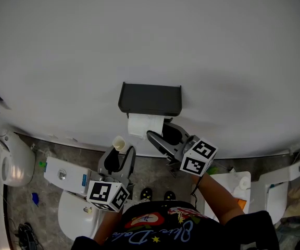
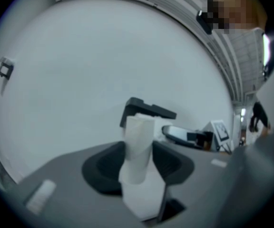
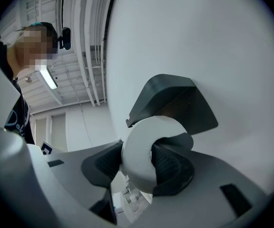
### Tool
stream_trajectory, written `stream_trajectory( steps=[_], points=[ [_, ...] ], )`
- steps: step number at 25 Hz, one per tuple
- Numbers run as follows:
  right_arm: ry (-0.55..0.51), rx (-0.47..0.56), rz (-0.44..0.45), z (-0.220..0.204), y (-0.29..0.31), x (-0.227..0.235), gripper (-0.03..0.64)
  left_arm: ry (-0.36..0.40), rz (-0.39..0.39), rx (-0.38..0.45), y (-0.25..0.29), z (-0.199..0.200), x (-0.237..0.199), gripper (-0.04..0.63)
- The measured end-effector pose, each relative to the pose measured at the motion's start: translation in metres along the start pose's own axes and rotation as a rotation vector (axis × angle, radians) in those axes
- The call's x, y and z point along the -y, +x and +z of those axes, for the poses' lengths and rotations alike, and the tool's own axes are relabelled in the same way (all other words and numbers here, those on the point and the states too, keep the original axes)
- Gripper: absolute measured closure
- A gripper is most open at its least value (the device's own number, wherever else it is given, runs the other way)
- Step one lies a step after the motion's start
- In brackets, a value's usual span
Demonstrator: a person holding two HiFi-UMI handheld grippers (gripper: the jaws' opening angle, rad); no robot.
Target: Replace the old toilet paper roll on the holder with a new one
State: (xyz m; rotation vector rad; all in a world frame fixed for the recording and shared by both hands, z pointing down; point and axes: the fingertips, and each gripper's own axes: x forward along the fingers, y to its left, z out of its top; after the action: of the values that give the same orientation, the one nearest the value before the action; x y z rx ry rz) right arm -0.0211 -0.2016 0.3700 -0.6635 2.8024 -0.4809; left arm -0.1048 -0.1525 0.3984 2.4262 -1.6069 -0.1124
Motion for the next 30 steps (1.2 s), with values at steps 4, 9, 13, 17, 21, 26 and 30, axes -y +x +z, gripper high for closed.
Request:
stream_trajectory(
  steps=[4, 9, 13, 17, 21, 26, 30],
  points=[
    [0.000, 0.031, -0.020, 0.001, -0.002, 0.001, 0.431, -0.001, -0.005, -0.004, 0.000, -0.001, 0.000, 0.411],
    [0.044, 0.084, -0.119, 0.004, -0.010, 0.007, 0.412, -0.003, -0.001, -0.004, 0.000, 0.001, -0.003, 0.411],
    [-0.008, 0.087, -0.192, 0.003, -0.016, 0.007, 0.408, -0.005, -0.002, -0.005, -0.001, -0.001, -0.004, 0.411],
    [0.013, 0.121, -0.233, 0.003, -0.034, 0.009, 0.408, -0.004, -0.008, -0.008, 0.000, -0.003, 0.001, 0.411],
    [-0.050, 0.135, -0.277, 0.008, -0.056, 0.007, 0.410, -0.002, -0.014, -0.011, 0.002, -0.004, 0.003, 0.411],
    [-0.173, 0.101, -0.333, 0.015, -0.072, 0.004, 0.585, 0.001, -0.021, -0.017, 0.003, -0.005, 0.005, 0.411],
    [-0.246, 0.070, -0.335, 0.012, -0.074, 0.003, 0.603, 0.003, -0.029, -0.019, 0.006, -0.005, 0.009, 0.411]
  ],
)
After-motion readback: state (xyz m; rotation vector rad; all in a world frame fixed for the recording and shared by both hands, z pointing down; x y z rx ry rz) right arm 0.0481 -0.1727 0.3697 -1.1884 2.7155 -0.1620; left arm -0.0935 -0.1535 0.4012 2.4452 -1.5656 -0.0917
